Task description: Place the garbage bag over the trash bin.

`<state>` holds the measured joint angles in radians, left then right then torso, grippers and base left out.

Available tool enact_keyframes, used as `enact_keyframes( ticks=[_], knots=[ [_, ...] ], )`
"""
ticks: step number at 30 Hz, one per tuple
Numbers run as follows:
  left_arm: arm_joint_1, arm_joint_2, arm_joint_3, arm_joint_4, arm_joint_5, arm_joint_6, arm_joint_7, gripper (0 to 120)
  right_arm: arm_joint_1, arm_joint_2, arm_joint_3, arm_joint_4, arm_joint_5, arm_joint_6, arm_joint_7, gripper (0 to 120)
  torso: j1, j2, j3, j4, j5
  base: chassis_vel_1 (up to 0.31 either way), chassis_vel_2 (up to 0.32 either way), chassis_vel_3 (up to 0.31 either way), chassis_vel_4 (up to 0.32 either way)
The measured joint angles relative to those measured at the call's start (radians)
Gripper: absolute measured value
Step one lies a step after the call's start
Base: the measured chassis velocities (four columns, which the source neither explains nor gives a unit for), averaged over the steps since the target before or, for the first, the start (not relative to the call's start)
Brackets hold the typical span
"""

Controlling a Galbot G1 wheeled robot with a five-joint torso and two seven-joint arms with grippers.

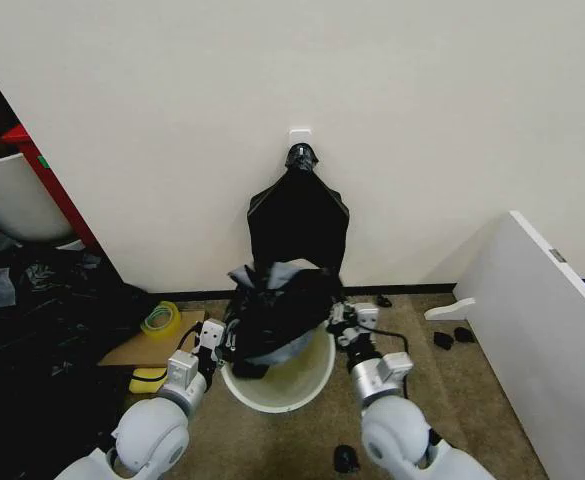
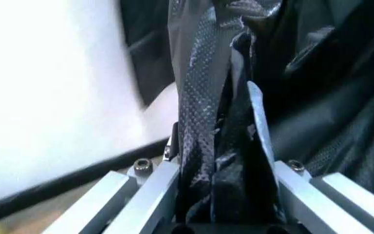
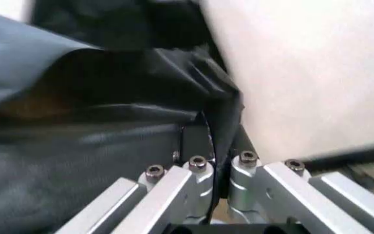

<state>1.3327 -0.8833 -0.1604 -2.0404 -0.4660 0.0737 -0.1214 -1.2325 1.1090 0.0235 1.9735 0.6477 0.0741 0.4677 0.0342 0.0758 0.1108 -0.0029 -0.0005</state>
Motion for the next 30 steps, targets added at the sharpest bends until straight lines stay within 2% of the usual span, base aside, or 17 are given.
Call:
enact_keyframes(
  ticks=[4,7,12,18,27,30],
  knots=[
    [0.004,-0.006,-0.061,0.005,-0.031,-0.05,0.043,1,-0.029,-0.018,0.035,0.015,0.048,-0.029,0.01,0,0.0,0.0,0.0,0.0004,0.0001,0.0,0.0,0.0,0.0],
    [0.002,-0.012,-0.116,0.003,-0.086,-0.054,0.048,1,-0.069,-0.035,0.046,0.043,0.059,-0.046,0.012,0,0.0,0.0,0.0,0.0006,-0.0002,0.0,0.0,0.0,0.0],
    [-0.013,-0.03,-0.176,-0.019,-0.218,-0.019,0.024,1,-0.149,-0.052,-0.004,0.107,0.026,-0.063,0.013,0,0.0,0.0,0.0,0.0005,0.0,0.0,0.0,0.0,0.0],
    [-0.028,-0.063,-0.18,-0.048,-0.351,0.039,-0.027,1,-0.223,-0.035,-0.101,0.17,-0.013,-0.094,-0.016,0,0.0,0.0,0.0,0.0003,-0.0004,0.0,0.0,0.0,0.0],
    [-0.05,-0.092,-0.214,-0.049,-0.478,0.098,-0.117,1,-0.199,-0.004,-0.117,0.092,-0.03,-0.105,-0.034,0,0.0,0.0,0.0,0.0006,0.0,0.0,0.0,0.0,0.0],
    [-0.066,-0.109,-0.242,-0.031,-0.517,0.099,-0.145,1,-0.213,-0.007,-0.118,0.117,0.013,-0.144,-0.037,15,0.0,0.0,0.0,0.0005,-0.0001,0.0,0.0,0.0,0.0]
  ],
)
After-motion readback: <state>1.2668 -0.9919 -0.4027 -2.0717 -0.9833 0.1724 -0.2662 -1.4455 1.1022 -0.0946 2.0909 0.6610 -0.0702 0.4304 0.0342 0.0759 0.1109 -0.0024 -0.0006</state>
